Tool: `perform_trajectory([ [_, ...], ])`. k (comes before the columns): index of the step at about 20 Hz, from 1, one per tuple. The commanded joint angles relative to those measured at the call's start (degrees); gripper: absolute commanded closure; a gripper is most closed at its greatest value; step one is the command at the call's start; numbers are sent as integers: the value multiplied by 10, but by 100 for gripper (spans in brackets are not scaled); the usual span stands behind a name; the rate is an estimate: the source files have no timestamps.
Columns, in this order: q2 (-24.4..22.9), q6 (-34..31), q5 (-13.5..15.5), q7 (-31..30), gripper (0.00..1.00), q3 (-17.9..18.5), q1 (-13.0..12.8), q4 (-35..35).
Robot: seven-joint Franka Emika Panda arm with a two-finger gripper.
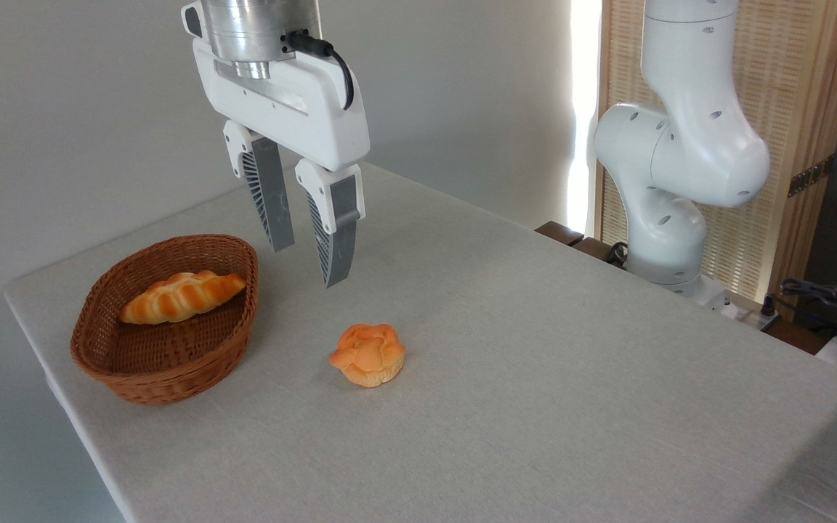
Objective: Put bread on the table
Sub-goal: 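Open the gripper to release the roll and raise it away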
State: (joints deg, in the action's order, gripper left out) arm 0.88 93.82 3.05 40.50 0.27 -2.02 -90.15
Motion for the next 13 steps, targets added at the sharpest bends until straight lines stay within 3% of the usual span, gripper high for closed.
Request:
perform_trajectory([
  [1,8,-16,-19,-8,0,-1,-2,16],
  [13,8,-16,-16,-4,0,2,-2,16],
])
